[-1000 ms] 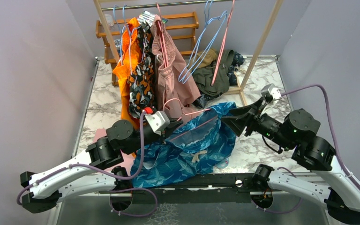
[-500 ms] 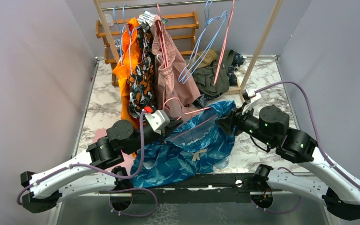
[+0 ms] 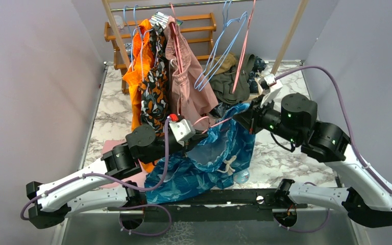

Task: Place the shorts on the hanger
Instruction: Hang the shorts on the hanger.

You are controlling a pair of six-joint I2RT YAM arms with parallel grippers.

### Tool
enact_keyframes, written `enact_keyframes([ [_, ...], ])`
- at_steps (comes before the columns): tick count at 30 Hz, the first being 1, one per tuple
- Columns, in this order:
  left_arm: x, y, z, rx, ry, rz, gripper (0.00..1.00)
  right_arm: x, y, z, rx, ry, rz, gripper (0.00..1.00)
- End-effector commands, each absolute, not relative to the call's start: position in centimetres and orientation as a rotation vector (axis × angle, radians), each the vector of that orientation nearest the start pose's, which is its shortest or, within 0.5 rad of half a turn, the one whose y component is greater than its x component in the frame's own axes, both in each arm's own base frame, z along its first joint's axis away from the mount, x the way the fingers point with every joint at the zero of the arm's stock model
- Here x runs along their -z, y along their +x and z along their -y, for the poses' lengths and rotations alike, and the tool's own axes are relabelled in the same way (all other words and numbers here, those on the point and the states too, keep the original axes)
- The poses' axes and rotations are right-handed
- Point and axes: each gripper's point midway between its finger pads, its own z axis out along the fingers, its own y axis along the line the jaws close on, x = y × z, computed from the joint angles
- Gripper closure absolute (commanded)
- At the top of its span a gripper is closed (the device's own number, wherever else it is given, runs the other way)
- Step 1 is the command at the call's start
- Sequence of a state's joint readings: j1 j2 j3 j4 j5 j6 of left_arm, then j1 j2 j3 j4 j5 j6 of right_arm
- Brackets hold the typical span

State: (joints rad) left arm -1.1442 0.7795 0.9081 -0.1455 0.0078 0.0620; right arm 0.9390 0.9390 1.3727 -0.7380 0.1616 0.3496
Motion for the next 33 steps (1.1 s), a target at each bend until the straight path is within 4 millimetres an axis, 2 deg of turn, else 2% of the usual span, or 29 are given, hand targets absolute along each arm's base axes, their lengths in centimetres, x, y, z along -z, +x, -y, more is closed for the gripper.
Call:
enact_keyframes([
  [1, -35.4, 12.1, 29.9, 0.92, 0.985, -1.321, 1.0, -37.9, 17.0, -24.1, -0.823, -0.487, -1.947, 0.99],
  [6, -35.7, 12.4, 30.0, 0.91, 0.979, -1.308, 1.0, -35.4, 16.6, -24.8, -0.826, -0.523, -2.018, 0.99],
  [8, -36.0, 12.9, 29.6, 0.882, 0.946, -1.308, 1.0, -35.2, 16.0, -25.2, -0.865, -0.559, -2.026, 0.99],
  [14, -36.8, 13.4, 28.6, 0.853, 0.893, -1.277, 1.0, -37.0, 13.3, -26.7, -1.068, -0.657, -1.96, 0.99],
  [21, -36.7, 9.1, 30.4, 1.06, 1.08, -1.191, 1.0, -41.3, 14.7, -25.7, -1.031, -0.551, -1.856, 0.99],
  [24, -36.1, 7.7, 30.9, 1.129, 1.152, -1.196, 1.0, -42.1, 15.7, -25.0, -0.976, -0.5, -1.828, 0.99],
  [28, -35.5, 6.5, 31.0, 1.183, 1.21, -1.207, 1.0, -42.2, 16.5, -24.4, -0.908, -0.489, -1.827, 0.99],
  [33, -35.9, 6.0, 30.7, 1.207, 1.212, -1.191, 1.0, -39.2, 16.0, -26.3, -0.922, -0.605, -1.918, 0.99],
])
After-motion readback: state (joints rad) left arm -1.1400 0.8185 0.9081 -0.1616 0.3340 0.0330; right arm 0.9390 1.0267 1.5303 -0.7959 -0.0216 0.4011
